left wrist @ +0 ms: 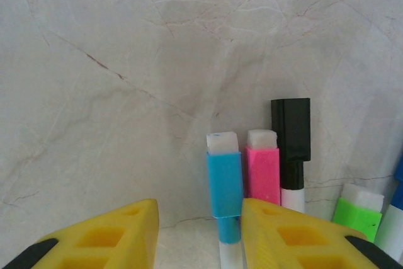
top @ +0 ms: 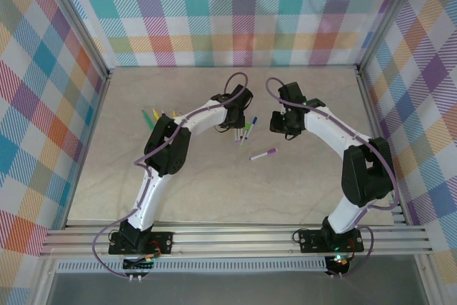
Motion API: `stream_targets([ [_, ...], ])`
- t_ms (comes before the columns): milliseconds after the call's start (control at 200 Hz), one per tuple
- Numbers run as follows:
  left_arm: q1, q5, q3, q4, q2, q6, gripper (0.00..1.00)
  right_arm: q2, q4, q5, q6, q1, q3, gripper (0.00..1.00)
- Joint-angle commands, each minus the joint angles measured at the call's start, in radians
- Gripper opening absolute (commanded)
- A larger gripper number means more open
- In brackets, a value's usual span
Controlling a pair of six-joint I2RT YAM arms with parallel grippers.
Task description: Open the pen caps
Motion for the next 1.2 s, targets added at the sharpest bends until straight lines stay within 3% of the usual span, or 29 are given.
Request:
stream_targets([
  [0,0.014,-0.006,0.032,-0.043,0.033,0.017,0.39,0.017,0.012,-0.015,0.016,0.000,-0.005,0.30],
  [490,0.057,-0.004,0.071,-0.077,0.066,0.097,0.31,0.026,0.017,-0.026,0.024,0.000,-0.004,0.29],
  [880,0.067,0.014,0.159,-0.127,0.110,0.192,0.17,0.032,0.020,-0.038,0.031,0.000,-0.002,0.27],
  [1040,0.068,0.008,0.139,-0.130,0.094,0.204,0.17,0.035,0.016,-0.041,0.030,0.000,0.007,0.26],
  [1195,0.068,0.005,0.114,-0.153,0.068,0.208,0.31,0.041,0.012,-0.044,0.028,0.000,0.020,0.26],
])
